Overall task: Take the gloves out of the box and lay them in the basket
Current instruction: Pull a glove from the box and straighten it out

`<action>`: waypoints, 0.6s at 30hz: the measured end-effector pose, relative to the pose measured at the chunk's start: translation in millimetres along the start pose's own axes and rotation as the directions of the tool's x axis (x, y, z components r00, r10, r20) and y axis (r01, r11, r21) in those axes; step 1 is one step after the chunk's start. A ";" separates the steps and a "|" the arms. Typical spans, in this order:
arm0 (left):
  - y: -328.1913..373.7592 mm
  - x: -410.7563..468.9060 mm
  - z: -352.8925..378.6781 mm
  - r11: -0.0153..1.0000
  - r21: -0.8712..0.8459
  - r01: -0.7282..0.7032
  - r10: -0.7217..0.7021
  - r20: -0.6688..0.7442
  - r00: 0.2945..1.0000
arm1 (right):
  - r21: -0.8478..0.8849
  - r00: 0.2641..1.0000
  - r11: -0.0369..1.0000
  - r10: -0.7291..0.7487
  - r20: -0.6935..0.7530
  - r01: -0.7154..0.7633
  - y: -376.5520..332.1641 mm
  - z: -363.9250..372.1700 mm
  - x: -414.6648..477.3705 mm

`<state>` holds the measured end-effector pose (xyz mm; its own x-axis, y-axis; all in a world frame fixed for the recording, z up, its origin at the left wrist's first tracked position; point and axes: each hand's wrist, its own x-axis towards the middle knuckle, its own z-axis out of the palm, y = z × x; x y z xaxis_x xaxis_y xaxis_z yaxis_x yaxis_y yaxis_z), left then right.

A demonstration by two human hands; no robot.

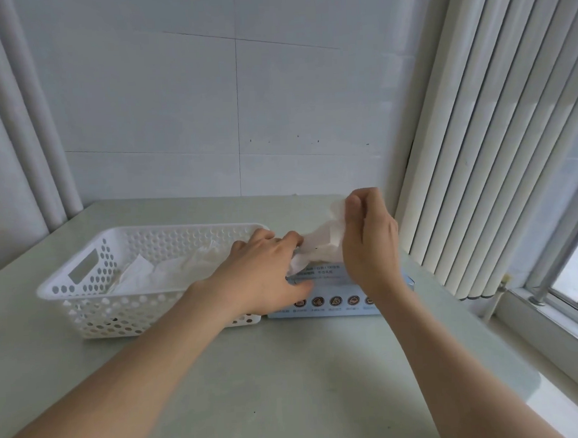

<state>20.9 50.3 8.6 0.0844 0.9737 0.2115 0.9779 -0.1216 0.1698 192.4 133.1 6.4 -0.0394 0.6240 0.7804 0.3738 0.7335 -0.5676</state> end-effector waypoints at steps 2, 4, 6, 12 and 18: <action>-0.2 0.4 0.2 1.000 -0.007 -0.004 0.004 0.000 1.000 | 0.044 0.997 0.997 0.071 -0.036 -0.069 -5.3 1.2 -1.4; -0.3 0.7 0.2 1.000 0.004 -0.018 0.018 -0.001 1.000 | 0.086 0.992 0.992 0.101 -0.072 -0.094 -8.7 1.8 -1.5; 0.0 0.7 -0.5 1.000 0.011 -0.023 0.023 0.008 1.000 | 0.125 0.987 0.985 0.131 -0.090 -0.119 -12.5 2.0 0.4; 0.2 -0.2 0.2 0.999 0.053 -0.011 0.008 0.050 0.999 | 0.189 0.952 0.963 0.231 -0.202 -0.194 -20.1 -2.2 5.4; 1.0 0.3 1.3 0.997 0.074 -0.008 0.002 0.089 0.996 | 0.311 0.883 0.929 0.310 -0.352 -0.202 -24.6 -12.2 16.9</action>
<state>22.1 50.7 7.6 0.1026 0.9868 0.1257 0.9887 -0.1150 0.0960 193.9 122.3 36.7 0.4077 0.6834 0.6056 0.0668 0.6391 -0.7662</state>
